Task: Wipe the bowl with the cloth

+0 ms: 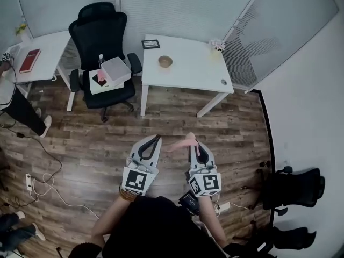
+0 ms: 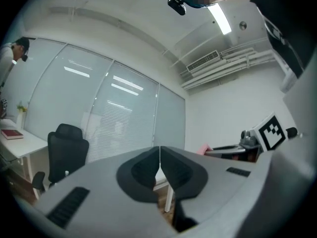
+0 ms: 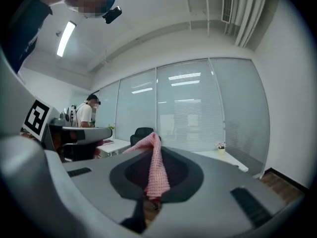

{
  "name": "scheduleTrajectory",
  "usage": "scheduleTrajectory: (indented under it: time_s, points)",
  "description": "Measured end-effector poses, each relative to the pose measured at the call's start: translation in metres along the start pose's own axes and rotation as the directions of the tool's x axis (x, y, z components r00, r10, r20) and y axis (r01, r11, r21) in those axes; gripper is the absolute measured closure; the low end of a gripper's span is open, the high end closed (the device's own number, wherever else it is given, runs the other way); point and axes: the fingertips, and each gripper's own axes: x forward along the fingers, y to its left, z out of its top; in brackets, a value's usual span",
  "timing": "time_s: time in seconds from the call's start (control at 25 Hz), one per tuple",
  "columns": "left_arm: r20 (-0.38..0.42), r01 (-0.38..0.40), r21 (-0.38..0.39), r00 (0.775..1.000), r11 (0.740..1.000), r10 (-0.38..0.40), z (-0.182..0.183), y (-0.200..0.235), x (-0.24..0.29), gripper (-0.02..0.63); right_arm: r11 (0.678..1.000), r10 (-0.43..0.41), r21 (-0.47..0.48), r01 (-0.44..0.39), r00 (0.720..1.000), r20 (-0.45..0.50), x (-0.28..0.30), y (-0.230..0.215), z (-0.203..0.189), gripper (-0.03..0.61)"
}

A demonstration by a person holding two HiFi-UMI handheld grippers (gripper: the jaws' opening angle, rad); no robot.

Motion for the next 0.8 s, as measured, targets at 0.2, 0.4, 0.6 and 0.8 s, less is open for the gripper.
scheduleTrajectory:
  time_s: [0.2, 0.4, 0.6, 0.8]
  points:
    - [-0.039, 0.04, -0.051, 0.998, 0.998, -0.042, -0.016, 0.053, 0.036, 0.6, 0.999, 0.015, -0.038, -0.017, 0.999, -0.04, 0.062, -0.001, 0.002, 0.56]
    - [-0.093, 0.024, -0.061, 0.995, 0.998, -0.03, -0.035, 0.08, 0.071, 0.6, 0.999, 0.029, -0.033, -0.03, 0.999, -0.031, 0.101, -0.019, 0.01, 0.56]
    - [-0.158, 0.036, -0.086, 0.986, 0.996, -0.049, -0.063, 0.098, 0.125, 0.6, 0.999, 0.036, 0.031, -0.036, 0.999, 0.005, 0.16, -0.061, 0.011, 0.56]
    - [-0.206, -0.029, -0.073, 0.979, 0.997, 0.014, -0.078, 0.121, 0.193, 0.6, 0.99, 0.12, 0.073, -0.121, 0.993, 0.012, 0.219, -0.099, -0.002, 0.56]
